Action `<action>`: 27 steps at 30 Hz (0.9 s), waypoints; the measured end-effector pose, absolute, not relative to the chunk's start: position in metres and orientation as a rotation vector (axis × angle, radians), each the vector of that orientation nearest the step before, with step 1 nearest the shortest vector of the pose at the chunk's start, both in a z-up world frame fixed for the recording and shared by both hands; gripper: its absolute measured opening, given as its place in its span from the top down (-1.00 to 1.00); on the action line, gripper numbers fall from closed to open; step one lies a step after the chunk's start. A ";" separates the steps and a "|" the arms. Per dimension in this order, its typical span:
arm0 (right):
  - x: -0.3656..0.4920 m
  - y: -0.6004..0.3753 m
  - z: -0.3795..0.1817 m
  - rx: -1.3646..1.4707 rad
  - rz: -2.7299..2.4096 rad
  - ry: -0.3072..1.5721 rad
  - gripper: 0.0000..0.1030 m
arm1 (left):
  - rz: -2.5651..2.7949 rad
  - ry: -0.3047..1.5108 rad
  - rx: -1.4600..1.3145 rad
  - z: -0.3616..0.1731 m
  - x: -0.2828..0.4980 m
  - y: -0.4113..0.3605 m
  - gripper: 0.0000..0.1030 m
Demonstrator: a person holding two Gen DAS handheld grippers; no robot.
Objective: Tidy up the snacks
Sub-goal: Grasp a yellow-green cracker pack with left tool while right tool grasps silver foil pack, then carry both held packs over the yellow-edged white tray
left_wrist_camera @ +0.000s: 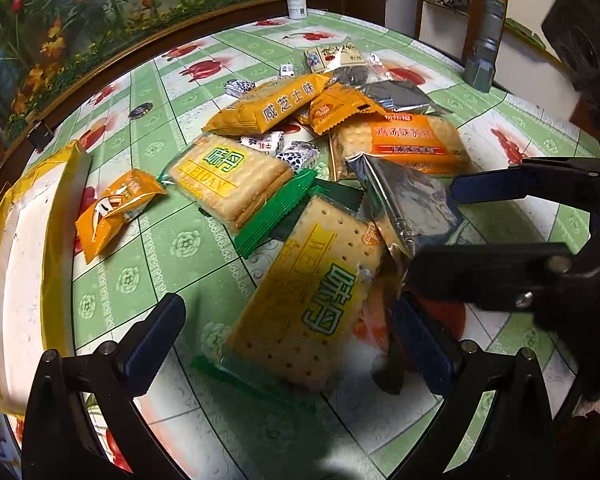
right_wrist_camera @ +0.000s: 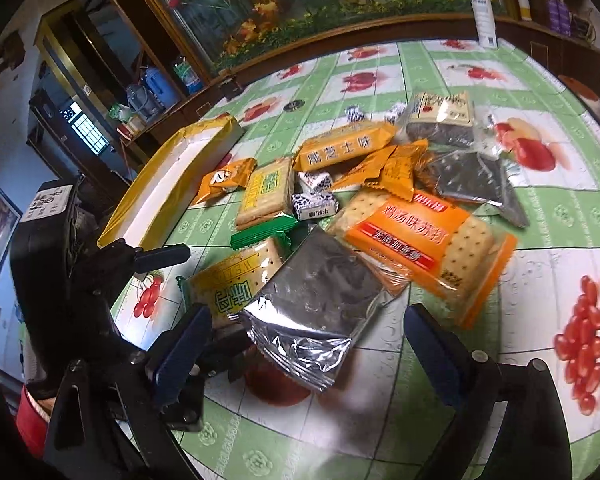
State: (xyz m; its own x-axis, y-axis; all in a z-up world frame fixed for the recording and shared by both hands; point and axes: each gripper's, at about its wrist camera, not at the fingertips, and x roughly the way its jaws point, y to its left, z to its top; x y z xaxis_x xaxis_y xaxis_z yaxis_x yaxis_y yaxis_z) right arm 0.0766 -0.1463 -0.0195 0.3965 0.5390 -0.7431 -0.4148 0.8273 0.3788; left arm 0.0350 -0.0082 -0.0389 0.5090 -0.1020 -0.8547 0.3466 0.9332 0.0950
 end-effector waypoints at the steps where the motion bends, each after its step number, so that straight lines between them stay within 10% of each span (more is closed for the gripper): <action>1: 0.079 -0.144 -0.022 0.145 0.607 1.001 -0.80 | -0.277 1.009 0.275 -0.041 0.036 -0.010 -1.00; 6: 0.090 -0.130 -0.033 0.127 0.572 1.018 -0.77 | -0.325 1.034 0.196 -0.043 0.040 -0.002 -0.62; 13: 0.092 -0.134 -0.033 0.046 0.526 0.995 -0.17 | -0.357 0.992 0.223 -0.037 0.033 -0.007 0.08; 27: 0.075 -0.145 -0.013 0.031 0.543 0.943 -0.16 | -0.271 0.967 0.099 -0.023 0.010 0.023 0.12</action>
State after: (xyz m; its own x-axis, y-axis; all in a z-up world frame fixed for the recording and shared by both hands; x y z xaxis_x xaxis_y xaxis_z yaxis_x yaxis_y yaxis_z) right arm 0.0753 -0.1450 -0.0131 0.4644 0.4549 -0.7599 -0.4283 0.8663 0.2570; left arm 0.0098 0.0234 -0.0232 0.5367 -0.1838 -0.8235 0.2716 0.9617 -0.0376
